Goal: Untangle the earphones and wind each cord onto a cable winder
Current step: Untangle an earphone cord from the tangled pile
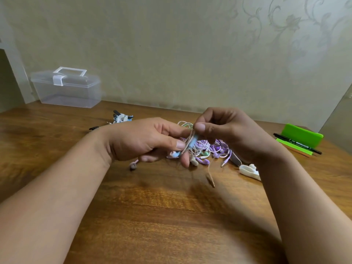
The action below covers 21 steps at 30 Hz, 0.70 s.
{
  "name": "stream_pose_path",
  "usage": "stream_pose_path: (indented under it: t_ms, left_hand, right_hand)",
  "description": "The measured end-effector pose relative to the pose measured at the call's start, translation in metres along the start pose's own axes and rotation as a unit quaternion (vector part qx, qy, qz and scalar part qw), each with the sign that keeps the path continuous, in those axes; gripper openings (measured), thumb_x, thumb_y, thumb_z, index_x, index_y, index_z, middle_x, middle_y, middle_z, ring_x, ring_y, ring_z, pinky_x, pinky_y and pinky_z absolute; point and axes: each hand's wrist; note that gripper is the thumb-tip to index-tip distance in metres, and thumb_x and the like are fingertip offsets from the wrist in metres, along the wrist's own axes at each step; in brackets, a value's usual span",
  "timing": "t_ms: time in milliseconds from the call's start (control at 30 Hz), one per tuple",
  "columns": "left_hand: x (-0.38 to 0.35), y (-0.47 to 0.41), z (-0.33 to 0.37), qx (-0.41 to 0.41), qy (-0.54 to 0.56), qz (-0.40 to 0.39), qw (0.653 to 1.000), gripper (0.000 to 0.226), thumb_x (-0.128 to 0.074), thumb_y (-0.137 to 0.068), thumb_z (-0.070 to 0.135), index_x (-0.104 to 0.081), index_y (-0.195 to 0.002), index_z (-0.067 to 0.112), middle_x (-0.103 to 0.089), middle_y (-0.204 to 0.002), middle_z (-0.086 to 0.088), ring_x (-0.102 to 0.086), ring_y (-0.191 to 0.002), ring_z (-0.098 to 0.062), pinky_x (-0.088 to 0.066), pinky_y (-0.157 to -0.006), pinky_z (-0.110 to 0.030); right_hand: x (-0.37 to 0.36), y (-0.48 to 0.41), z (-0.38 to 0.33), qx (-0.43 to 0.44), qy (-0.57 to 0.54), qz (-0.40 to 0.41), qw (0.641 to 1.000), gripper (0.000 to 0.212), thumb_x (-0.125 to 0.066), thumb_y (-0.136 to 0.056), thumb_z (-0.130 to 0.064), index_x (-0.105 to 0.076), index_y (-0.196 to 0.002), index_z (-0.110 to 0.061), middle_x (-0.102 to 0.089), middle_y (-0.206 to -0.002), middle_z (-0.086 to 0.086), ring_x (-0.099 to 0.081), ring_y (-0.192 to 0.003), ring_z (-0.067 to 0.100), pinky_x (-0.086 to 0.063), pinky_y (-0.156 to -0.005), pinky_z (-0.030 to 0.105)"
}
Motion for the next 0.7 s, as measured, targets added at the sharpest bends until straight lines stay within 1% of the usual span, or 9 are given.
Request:
stream_pose_path:
  t_ms: [67,133,233,300,400,433,500,600,700]
  left_hand:
    - [0.001,0.003,0.002,0.007,0.020,-0.046,0.999,0.036,-0.047,-0.105,0.007,-0.060,-0.139,0.009,-0.073,-0.110,-0.018,-0.034,-0.037,-0.012,-0.028,-0.037,-0.017]
    - [0.001,0.005,0.002,-0.005,0.054,-0.079,0.995,0.042,-0.048,-0.105,0.007,-0.055,-0.146,0.011,-0.072,-0.108,-0.017,-0.034,-0.039,-0.012,-0.030,-0.037,-0.016]
    - [0.002,0.005,-0.001,-0.055,0.135,-0.074,0.987,0.048,-0.049,-0.103,0.010,-0.051,-0.150,0.013,-0.071,-0.108,-0.016,-0.037,-0.040,-0.006,-0.027,-0.036,-0.014]
    - [0.001,0.001,-0.003,-0.091,0.176,-0.023,0.980,0.047,-0.049,-0.102,0.013,-0.051,-0.149,0.012,-0.072,-0.113,-0.013,-0.036,-0.037,-0.003,-0.024,-0.037,-0.014]
    - [-0.002,-0.012,-0.007,-0.120,0.237,0.100,0.959,0.044,-0.051,-0.103,0.017,-0.055,-0.147,0.016,-0.071,-0.121,-0.006,-0.031,-0.035,0.000,-0.023,-0.039,-0.014]
    - [-0.002,-0.015,-0.008,-0.123,0.250,0.138,0.950,0.044,-0.050,-0.103,0.017,-0.055,-0.147,0.019,-0.071,-0.121,-0.005,-0.029,-0.036,0.000,-0.019,-0.041,-0.016]
    - [0.002,-0.019,-0.011,-0.123,0.244,0.214,0.938,0.042,-0.047,-0.105,0.017,-0.054,-0.146,0.024,-0.072,-0.122,-0.006,-0.026,-0.036,-0.002,-0.015,-0.042,-0.018]
    - [0.007,-0.022,-0.018,-0.108,0.151,0.308,0.933,0.041,-0.044,-0.109,0.013,-0.052,-0.146,0.030,-0.073,-0.125,-0.006,-0.026,-0.036,-0.004,-0.017,-0.040,-0.019]
    - [0.003,-0.024,-0.021,-0.067,-0.008,0.352,0.934,0.046,-0.045,-0.109,0.007,-0.048,-0.151,0.025,-0.076,-0.113,-0.006,-0.034,-0.034,0.000,-0.029,-0.039,-0.012]
  right_hand:
    - [0.001,0.000,0.000,-0.006,-0.024,-0.006,1.000,0.019,-0.083,-0.081,-0.027,-0.074,-0.083,-0.011,-0.069,-0.077,0.011,-0.056,-0.066,0.017,-0.047,-0.062,0.024]
    - [0.002,0.000,0.002,-0.020,-0.056,-0.004,0.998,0.016,-0.080,-0.082,-0.027,-0.072,-0.080,-0.012,-0.066,-0.076,0.010,-0.056,-0.064,0.017,-0.047,-0.061,0.023]
    - [-0.004,-0.003,0.010,-0.026,-0.095,0.011,0.995,0.019,-0.073,-0.091,-0.030,-0.070,-0.080,-0.014,-0.057,-0.074,0.010,-0.050,-0.064,0.016,-0.045,-0.060,0.022]
    - [-0.013,-0.007,0.015,-0.032,-0.088,0.038,0.995,0.026,-0.064,-0.098,-0.035,-0.073,-0.087,-0.013,-0.049,-0.071,0.012,-0.046,-0.058,0.016,-0.040,-0.056,0.023]
    - [-0.029,-0.009,0.018,-0.067,-0.050,0.061,0.995,0.036,-0.051,-0.109,-0.033,-0.070,-0.086,-0.014,-0.044,-0.070,0.013,-0.038,-0.051,0.015,-0.033,-0.045,0.021]
    - [-0.033,-0.010,0.017,-0.083,-0.013,0.064,0.994,0.036,-0.050,-0.110,-0.033,-0.070,-0.090,-0.011,-0.046,-0.070,0.012,-0.038,-0.050,0.014,-0.033,-0.044,0.022]
    - [-0.039,-0.010,0.015,-0.093,0.092,0.055,0.990,0.034,-0.050,-0.111,-0.033,-0.071,-0.099,-0.010,-0.055,-0.068,0.004,-0.043,-0.053,0.014,-0.036,-0.050,0.027]
    - [-0.045,-0.008,0.008,-0.102,0.206,0.017,0.973,0.032,-0.052,-0.110,-0.036,-0.074,-0.099,-0.015,-0.060,-0.064,-0.006,-0.049,-0.055,0.010,-0.040,-0.057,0.030]
    - [-0.043,-0.005,0.000,-0.099,0.247,0.021,0.964,0.033,-0.057,-0.107,-0.037,-0.073,-0.092,-0.012,-0.064,-0.061,-0.014,-0.049,-0.051,-0.003,-0.038,-0.055,0.021]
Point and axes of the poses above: each hand's wrist, its own y-axis away from the middle knuckle, its own x-axis out of the back of the hand, z = x × y
